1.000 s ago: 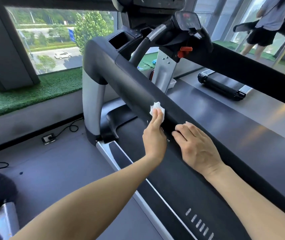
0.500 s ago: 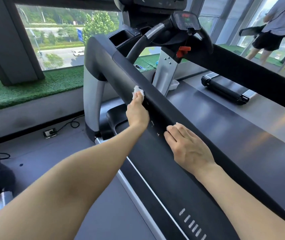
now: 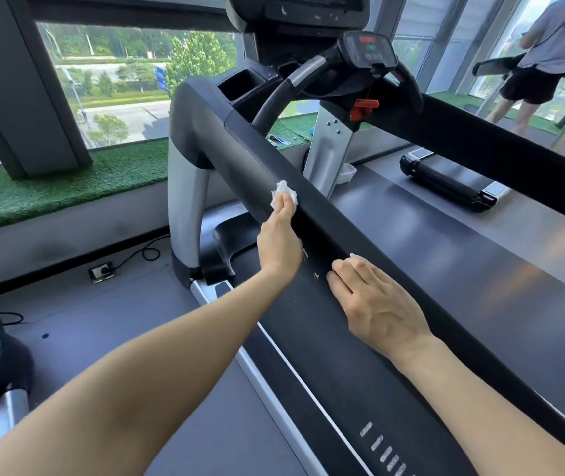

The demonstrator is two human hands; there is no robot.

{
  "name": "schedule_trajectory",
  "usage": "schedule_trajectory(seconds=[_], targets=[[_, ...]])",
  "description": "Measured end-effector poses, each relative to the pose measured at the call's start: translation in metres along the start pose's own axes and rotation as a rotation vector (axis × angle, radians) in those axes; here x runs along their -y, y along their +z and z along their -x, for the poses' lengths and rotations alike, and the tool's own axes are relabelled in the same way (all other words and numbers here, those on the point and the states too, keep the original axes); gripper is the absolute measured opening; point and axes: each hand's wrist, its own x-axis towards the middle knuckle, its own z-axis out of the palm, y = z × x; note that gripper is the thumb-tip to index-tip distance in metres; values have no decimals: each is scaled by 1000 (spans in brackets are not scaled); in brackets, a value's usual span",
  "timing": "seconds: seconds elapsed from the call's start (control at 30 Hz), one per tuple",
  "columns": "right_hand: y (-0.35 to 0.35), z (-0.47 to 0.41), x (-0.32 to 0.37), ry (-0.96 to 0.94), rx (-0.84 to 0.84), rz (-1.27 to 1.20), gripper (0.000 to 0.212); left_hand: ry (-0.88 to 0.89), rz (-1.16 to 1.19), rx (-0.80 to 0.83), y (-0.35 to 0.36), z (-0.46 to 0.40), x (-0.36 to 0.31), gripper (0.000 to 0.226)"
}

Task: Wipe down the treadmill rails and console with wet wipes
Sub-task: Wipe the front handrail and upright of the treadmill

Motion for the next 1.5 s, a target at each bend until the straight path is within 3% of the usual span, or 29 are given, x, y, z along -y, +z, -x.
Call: schedule_trajectory(seconds=[0.2, 0.43, 0.63, 0.87, 1.07, 1.23, 1.37, 1.5], targets=[[2, 2, -1, 13, 20, 4, 54, 105, 187, 67, 18, 56, 5, 86], [0, 1, 0, 2, 22, -18, 61, -77, 23, -3, -2, -17, 2, 88], [5, 4, -1, 19, 58, 31, 55, 58, 183, 82, 22, 59, 11, 87], [3, 4, 0, 9, 29, 17, 61, -50, 12, 7, -4, 1, -3, 89], [9, 6, -1, 6, 44, 62, 41, 112, 127, 83, 18, 71, 6, 86], [6, 6, 0, -4, 44, 71, 57, -16, 83, 0, 14, 17, 11, 77], [7, 7, 0, -19, 48, 55, 57, -145, 86, 9, 8, -9, 15, 82], [10, 6, 0, -11, 59, 71, 41, 12, 109, 38, 26, 39, 26, 67]])
